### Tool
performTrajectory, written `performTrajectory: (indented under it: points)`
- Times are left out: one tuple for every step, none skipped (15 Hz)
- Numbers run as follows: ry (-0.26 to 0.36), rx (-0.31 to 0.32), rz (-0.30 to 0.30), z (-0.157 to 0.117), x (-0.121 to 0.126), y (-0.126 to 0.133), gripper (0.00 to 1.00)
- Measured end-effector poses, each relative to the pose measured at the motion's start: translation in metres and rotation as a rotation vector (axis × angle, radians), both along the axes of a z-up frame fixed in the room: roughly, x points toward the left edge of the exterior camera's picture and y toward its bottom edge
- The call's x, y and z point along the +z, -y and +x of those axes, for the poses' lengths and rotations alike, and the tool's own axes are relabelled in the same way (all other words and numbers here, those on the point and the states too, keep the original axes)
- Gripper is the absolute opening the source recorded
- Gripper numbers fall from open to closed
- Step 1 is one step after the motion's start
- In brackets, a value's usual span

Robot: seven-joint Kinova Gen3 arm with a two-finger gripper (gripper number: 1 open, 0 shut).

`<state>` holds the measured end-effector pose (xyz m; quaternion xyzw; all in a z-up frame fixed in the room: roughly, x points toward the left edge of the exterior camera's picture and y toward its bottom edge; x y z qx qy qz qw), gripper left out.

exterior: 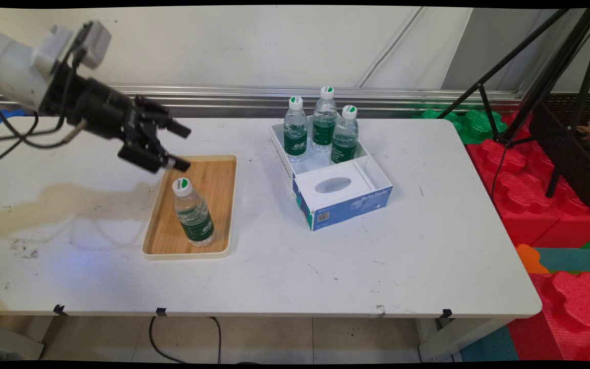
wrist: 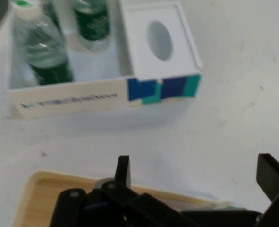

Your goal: Pick up the green bottle from the white box

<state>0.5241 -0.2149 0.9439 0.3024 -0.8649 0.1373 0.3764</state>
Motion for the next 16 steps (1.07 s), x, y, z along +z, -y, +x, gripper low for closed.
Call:
performTrajectory:
  points:
    - [-0.008,0.022,-0.010,0.001,0.008,0.003,1.00]
    - [-0.015,0.042,-0.020,0.003,0.015,0.006,1.00]
    - [-0.021,0.061,-0.028,0.003,0.020,0.010,1.00]
    - [-0.025,0.072,-0.034,0.004,0.023,0.013,1.00]
    - [-0.029,0.096,-0.043,0.005,0.028,0.021,1.00]
    - [-0.030,0.109,-0.047,0.005,0.029,0.026,1.00]
    - [-0.032,0.131,-0.050,0.005,0.030,0.036,1.00]
    - [-0.035,0.146,-0.053,0.004,0.029,0.044,1.00]
    - [-0.036,0.157,-0.057,0.003,0.028,0.052,1.00]
    - [-0.037,0.169,-0.061,0.001,0.025,0.062,1.00]
    - [-0.038,0.180,-0.066,-0.001,0.022,0.072,1.00]
    - [-0.039,0.188,-0.070,-0.003,0.019,0.082,1.00]
    - [-0.039,0.193,-0.072,-0.004,0.016,0.088,1.00]
    - [-0.039,0.198,-0.074,-0.007,0.012,0.097,1.00]
    - [-0.040,0.201,-0.075,-0.008,0.008,0.103,1.00]
    - [-0.040,0.205,-0.075,-0.011,0.003,0.112,1.00]
